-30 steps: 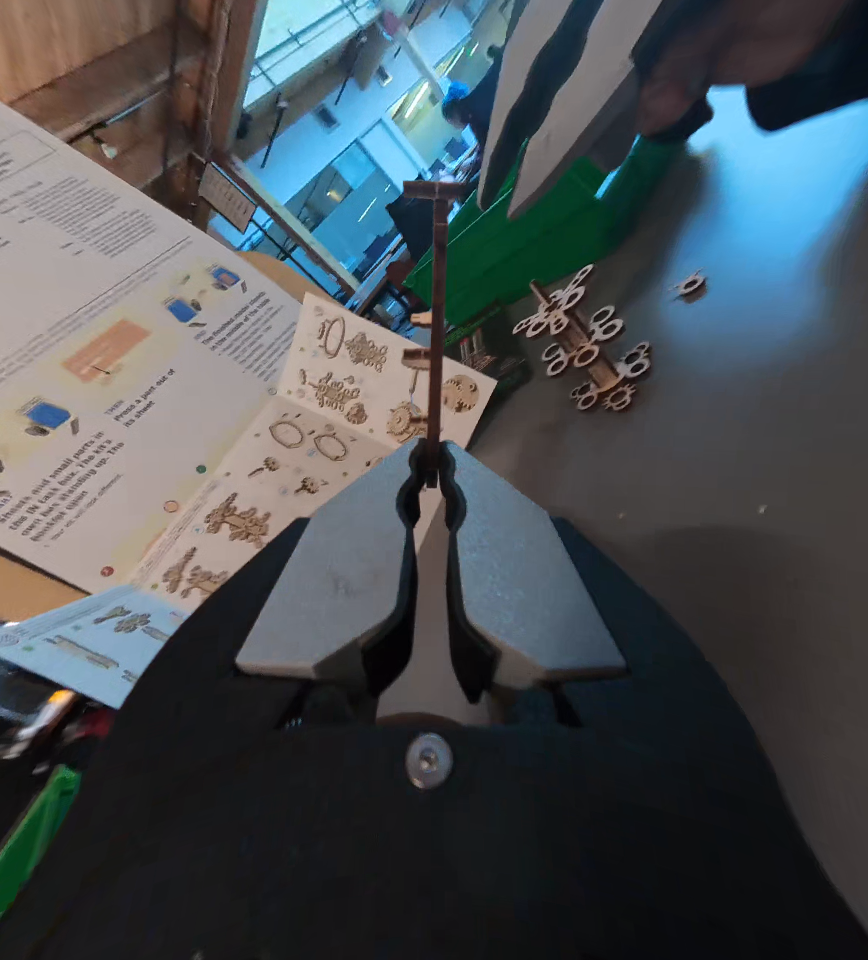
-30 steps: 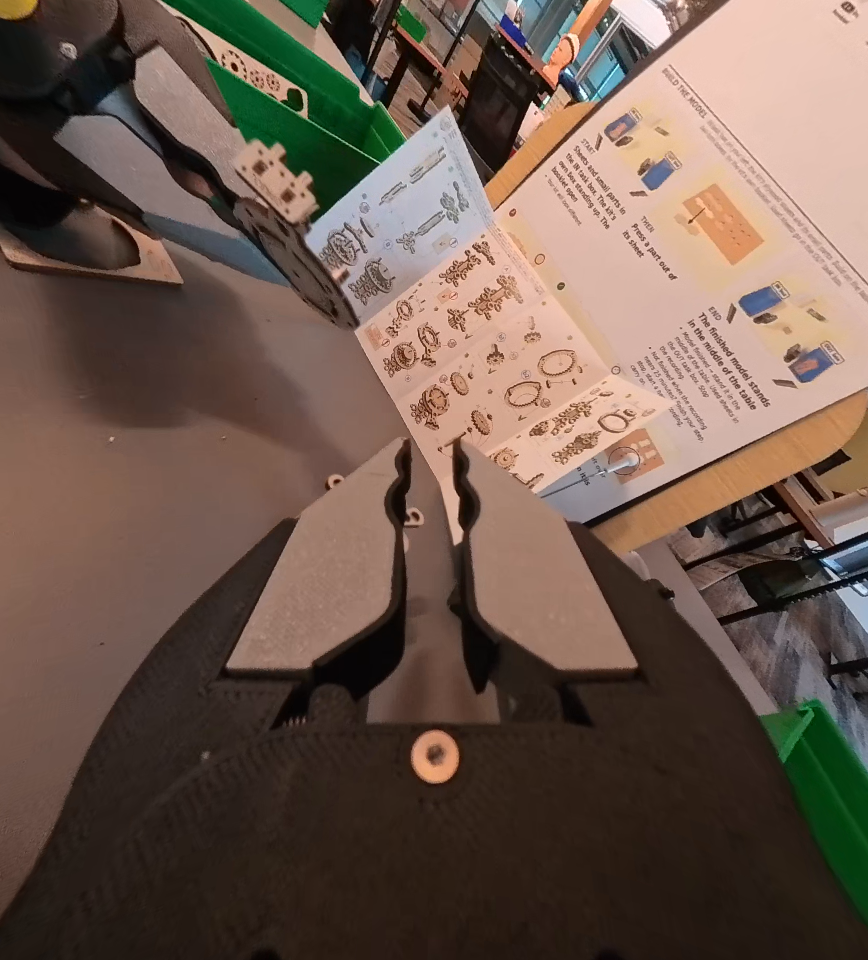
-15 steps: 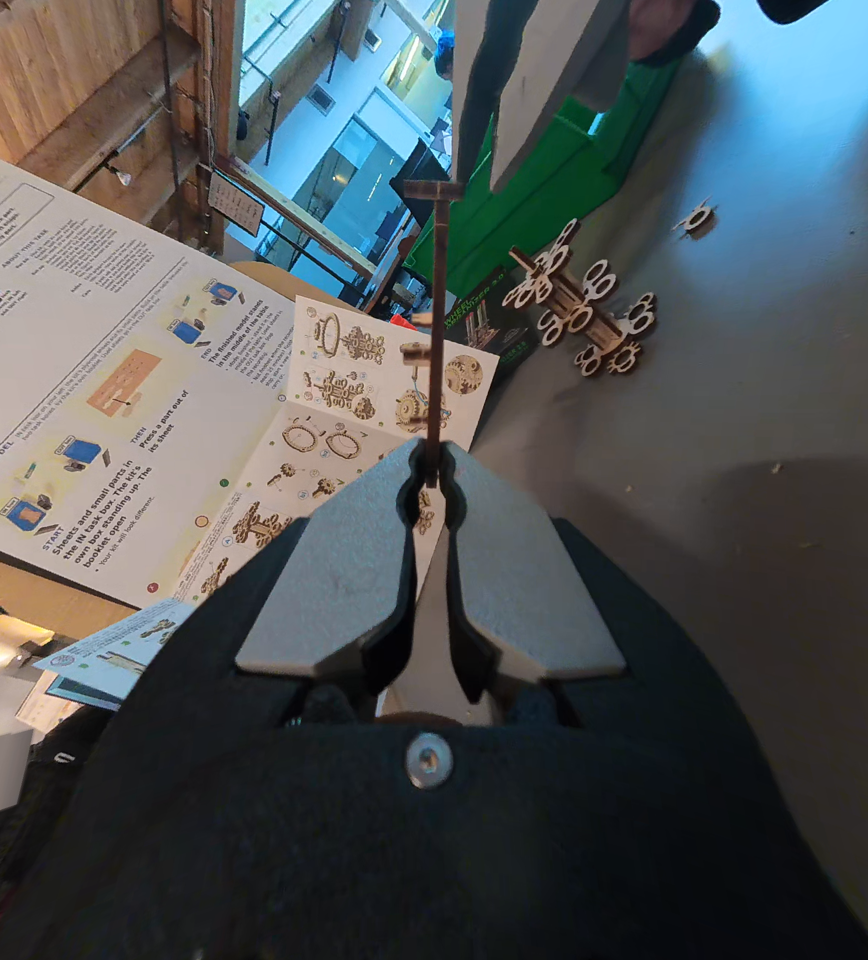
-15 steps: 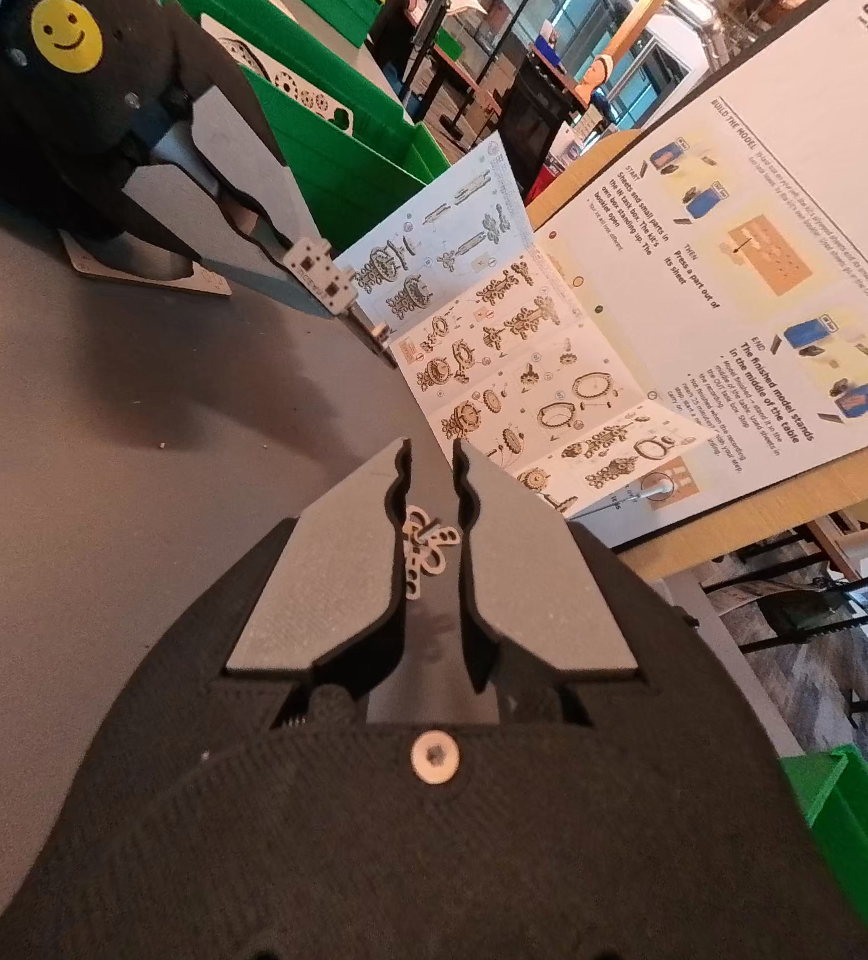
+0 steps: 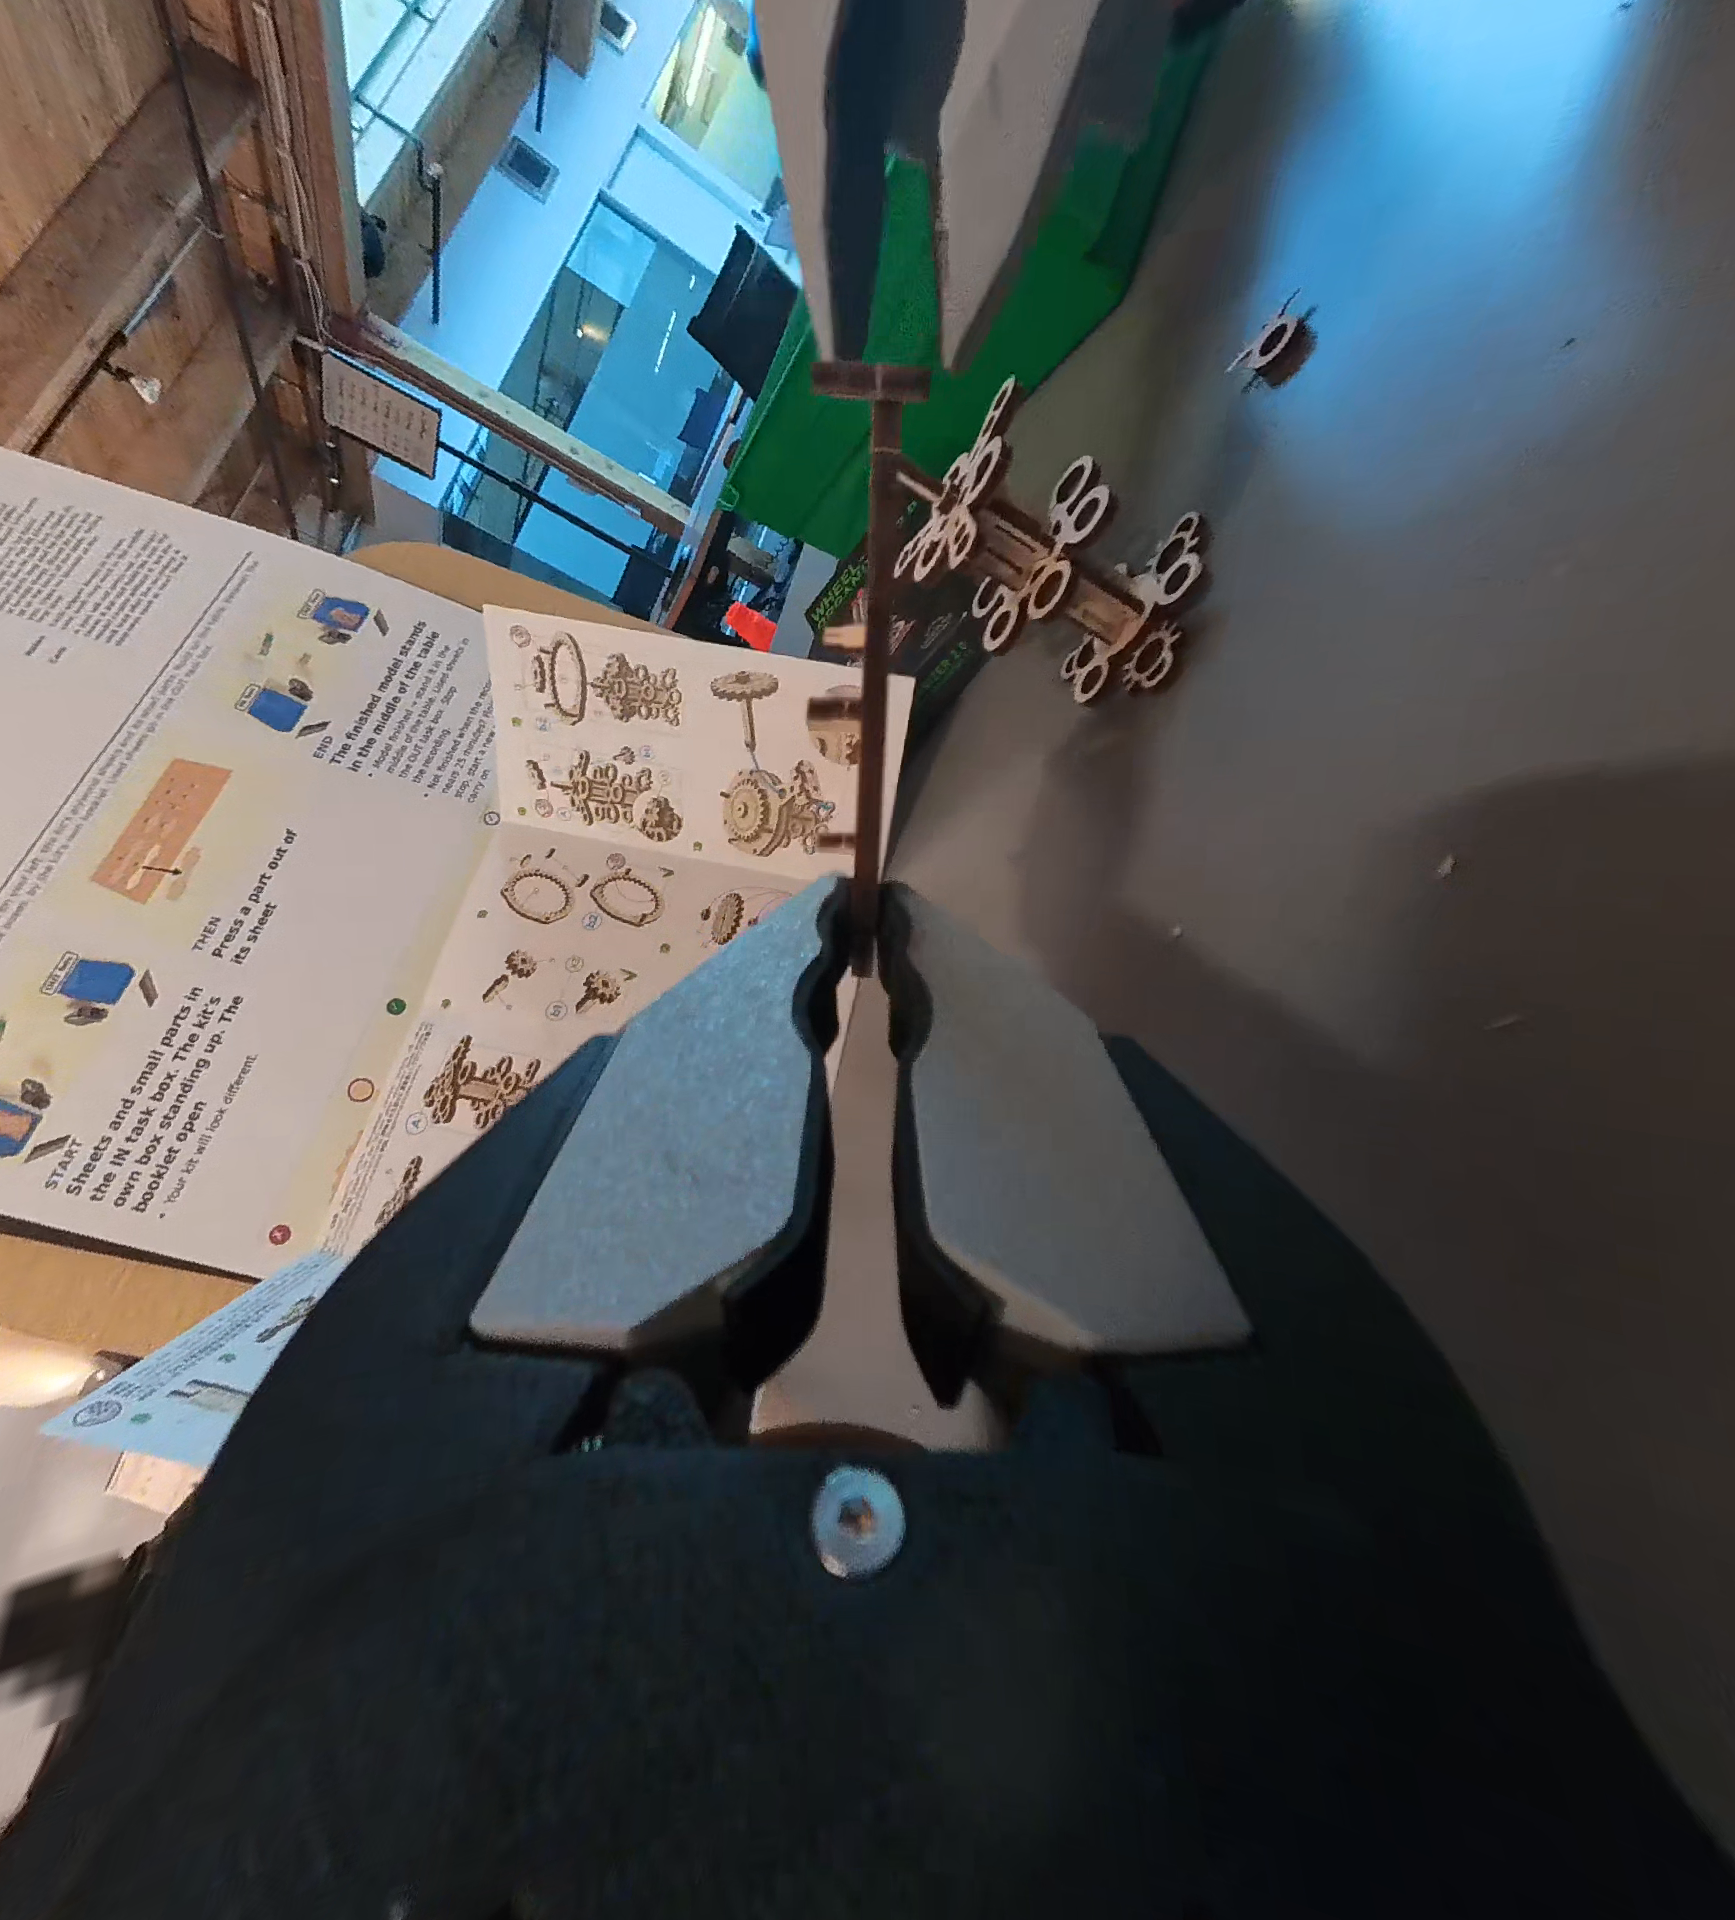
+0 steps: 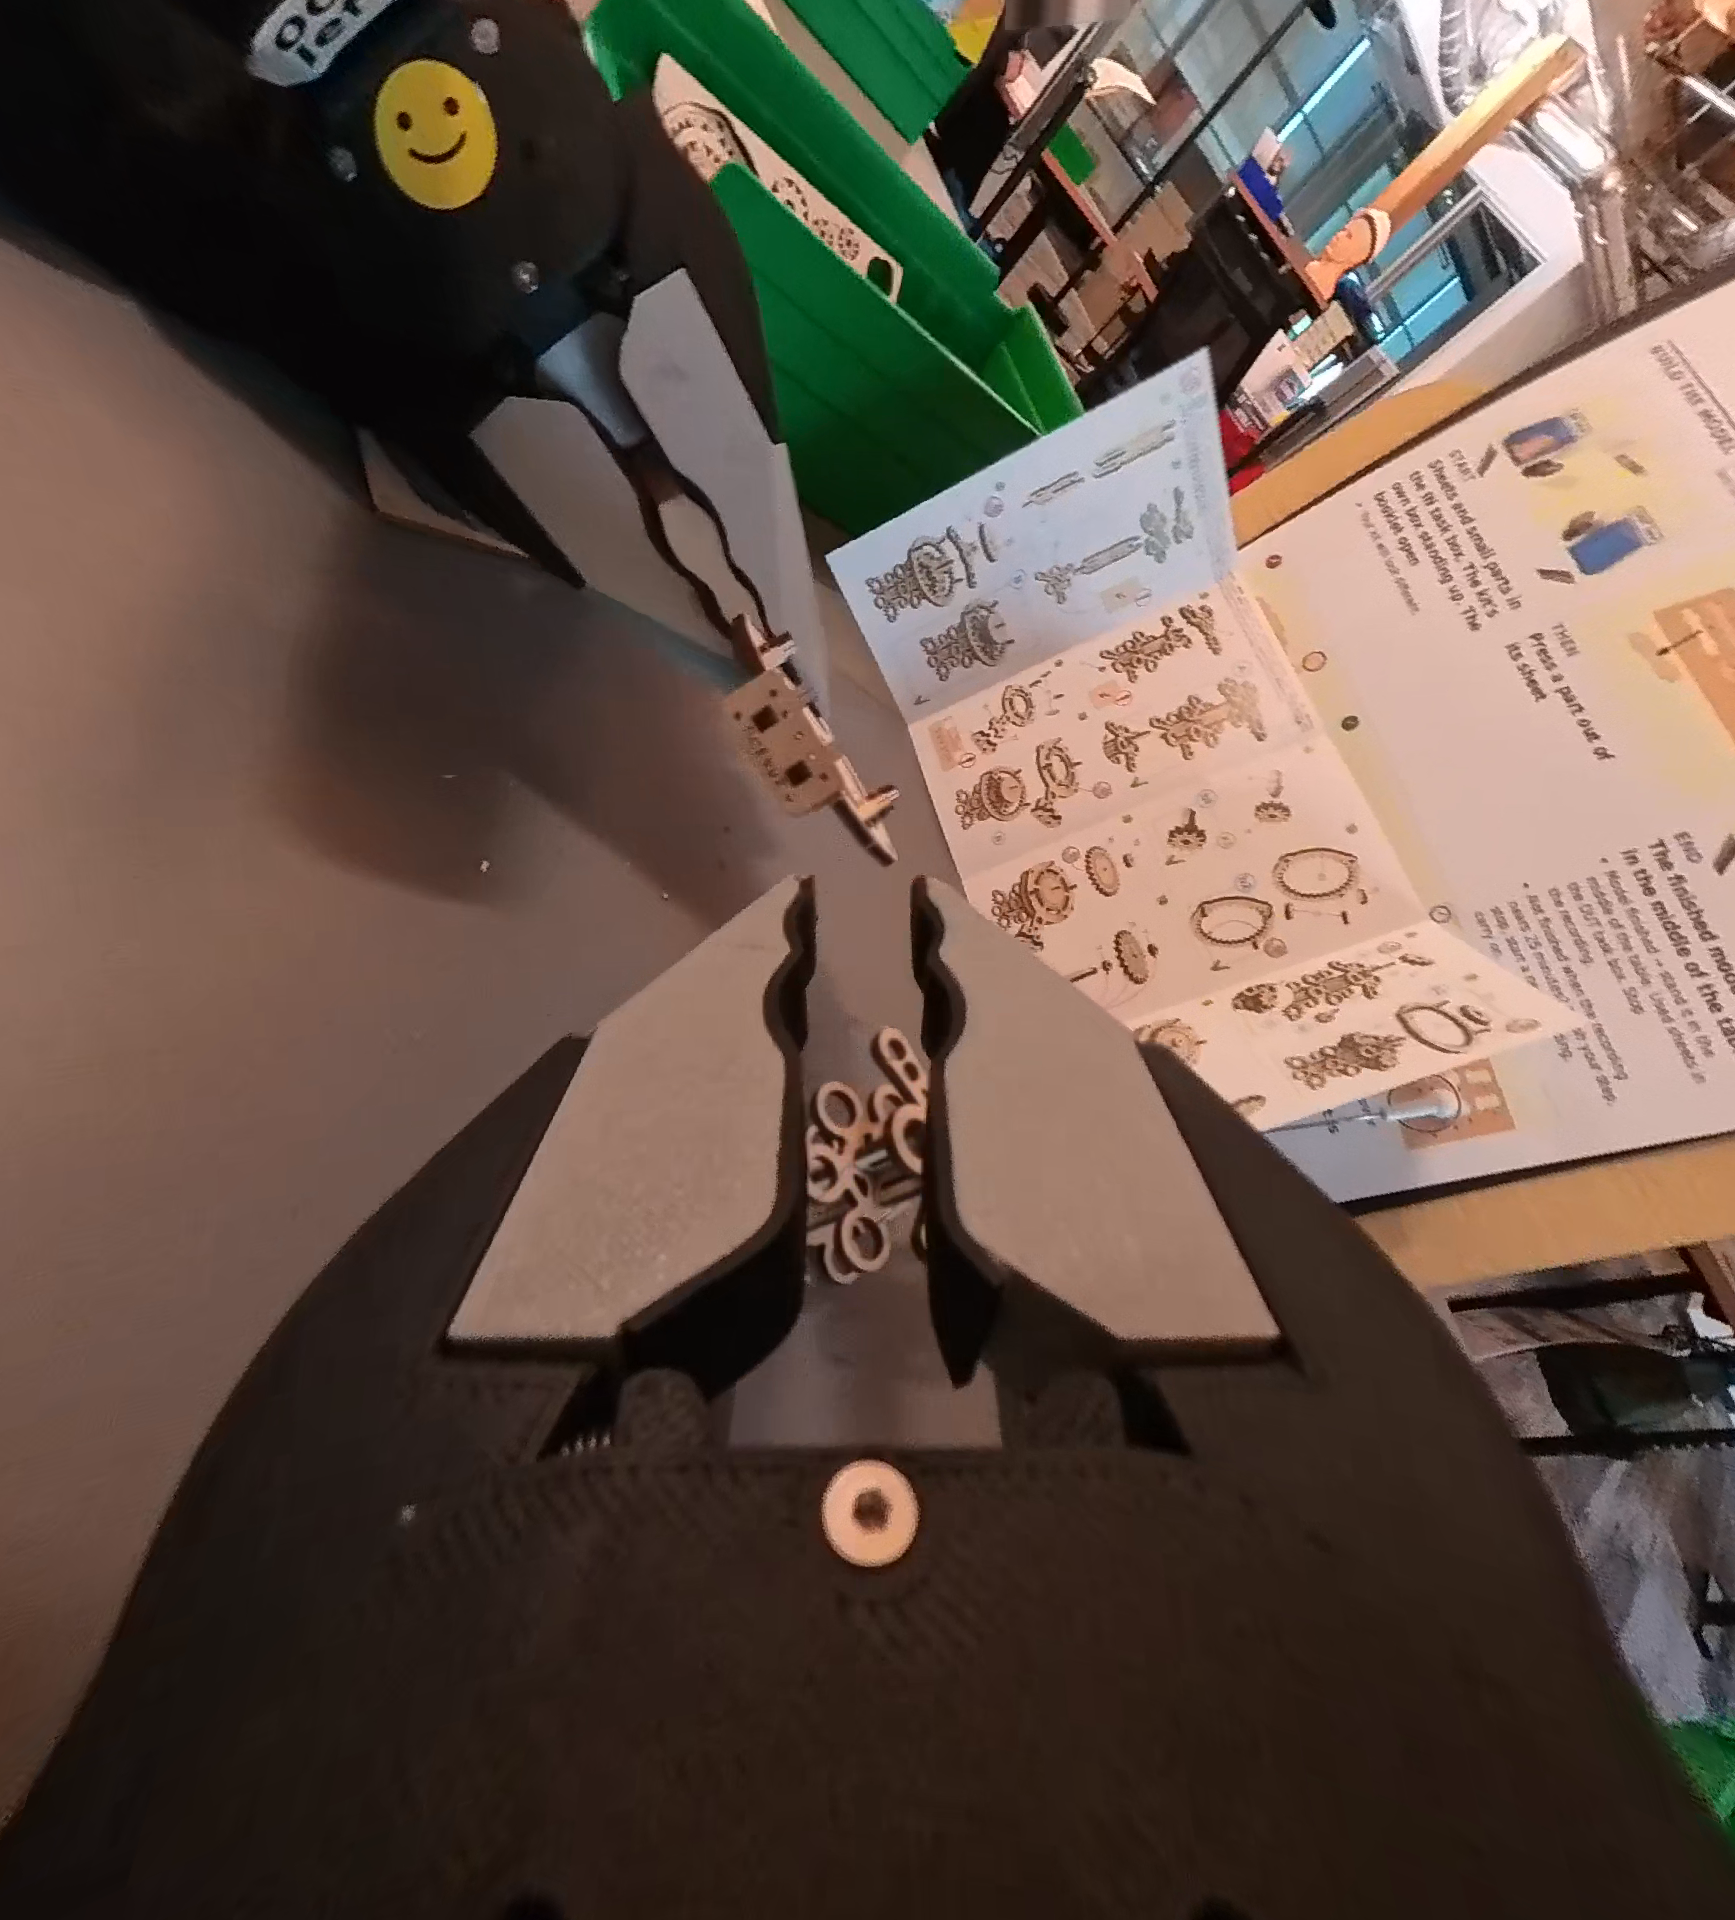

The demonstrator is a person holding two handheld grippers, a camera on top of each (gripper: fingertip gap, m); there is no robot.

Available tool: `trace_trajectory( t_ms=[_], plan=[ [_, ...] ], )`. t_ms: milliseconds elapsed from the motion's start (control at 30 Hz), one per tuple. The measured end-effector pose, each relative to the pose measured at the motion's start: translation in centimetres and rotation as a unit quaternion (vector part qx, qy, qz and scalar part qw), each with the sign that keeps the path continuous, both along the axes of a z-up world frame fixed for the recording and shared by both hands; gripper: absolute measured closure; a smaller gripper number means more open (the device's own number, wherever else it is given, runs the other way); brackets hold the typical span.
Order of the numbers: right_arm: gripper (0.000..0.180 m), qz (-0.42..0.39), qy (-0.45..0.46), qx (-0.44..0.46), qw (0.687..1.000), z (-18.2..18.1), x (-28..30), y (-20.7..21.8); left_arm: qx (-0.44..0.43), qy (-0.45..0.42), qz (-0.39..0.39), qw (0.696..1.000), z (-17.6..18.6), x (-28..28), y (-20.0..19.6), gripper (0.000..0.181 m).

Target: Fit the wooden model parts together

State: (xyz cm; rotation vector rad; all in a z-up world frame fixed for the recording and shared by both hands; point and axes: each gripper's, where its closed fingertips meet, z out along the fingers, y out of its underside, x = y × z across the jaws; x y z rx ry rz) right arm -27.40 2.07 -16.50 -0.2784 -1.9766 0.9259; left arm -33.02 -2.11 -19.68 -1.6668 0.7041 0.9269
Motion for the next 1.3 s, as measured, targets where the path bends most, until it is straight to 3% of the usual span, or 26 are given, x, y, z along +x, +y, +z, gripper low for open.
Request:
trace_trajectory(
  t_ms=[567, 800, 1300],
  plan=[
    [0.164, 0.007, -0.021, 0.015, 1.000, -1.5, -0.1, -0.7, -0.022, 0.043, 0.014, 0.999, -0.7, 0.0, 0.1, 0.181],
    [0.161, 0.003, -0.045, 0.035, 0.998, -2.9, -0.3, -0.8, -0.063, 0.132, 0.059, 0.988, -1.9, -1.0, 0.1, 0.181],
    [0.162, -0.016, -0.042, 0.023, 0.999, -2.7, -0.9, -0.2, -0.044, 0.052, 0.040, 0.997, -1.3, -0.4, 0.1, 0.181]
  ],
)
